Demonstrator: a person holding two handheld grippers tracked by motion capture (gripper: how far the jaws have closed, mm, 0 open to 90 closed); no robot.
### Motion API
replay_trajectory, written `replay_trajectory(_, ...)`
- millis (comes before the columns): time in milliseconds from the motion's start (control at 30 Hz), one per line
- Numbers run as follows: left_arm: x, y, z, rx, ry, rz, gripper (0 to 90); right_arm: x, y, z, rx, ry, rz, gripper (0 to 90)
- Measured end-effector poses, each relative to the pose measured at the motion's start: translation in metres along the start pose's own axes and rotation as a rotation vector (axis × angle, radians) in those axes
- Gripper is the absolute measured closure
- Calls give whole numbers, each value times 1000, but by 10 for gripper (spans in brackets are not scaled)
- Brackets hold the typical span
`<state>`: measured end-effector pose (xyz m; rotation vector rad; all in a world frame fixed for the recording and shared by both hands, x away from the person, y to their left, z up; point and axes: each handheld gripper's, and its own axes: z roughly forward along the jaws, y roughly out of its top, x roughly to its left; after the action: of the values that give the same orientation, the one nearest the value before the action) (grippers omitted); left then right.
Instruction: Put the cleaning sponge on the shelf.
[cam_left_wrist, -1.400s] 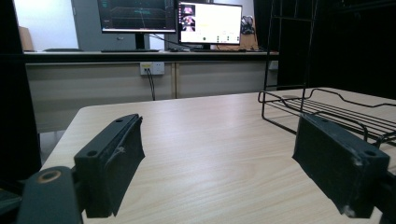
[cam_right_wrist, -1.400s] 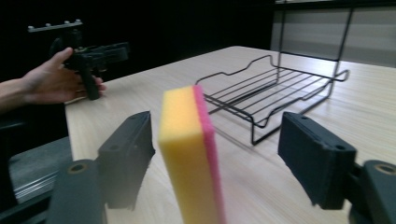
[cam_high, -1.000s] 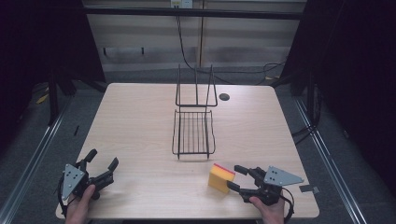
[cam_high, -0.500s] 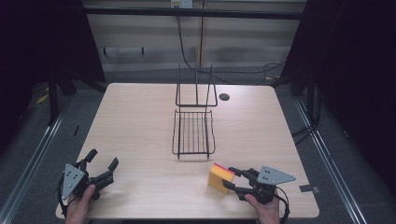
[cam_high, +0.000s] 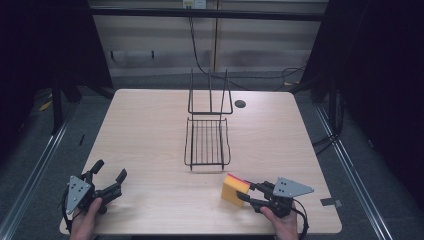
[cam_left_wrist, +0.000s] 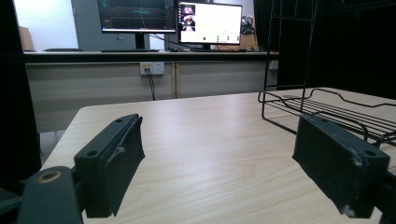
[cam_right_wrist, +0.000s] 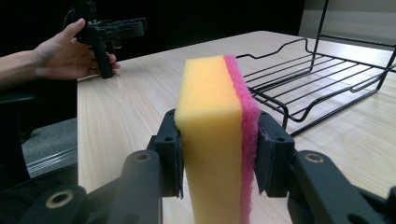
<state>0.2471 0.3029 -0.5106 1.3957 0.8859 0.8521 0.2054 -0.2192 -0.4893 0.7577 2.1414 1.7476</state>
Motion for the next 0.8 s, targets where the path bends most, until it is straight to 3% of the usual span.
replay_trajectory(800,0,0,0,-1,-1,-2,156,-9,15,-3,-22,49,13,607)
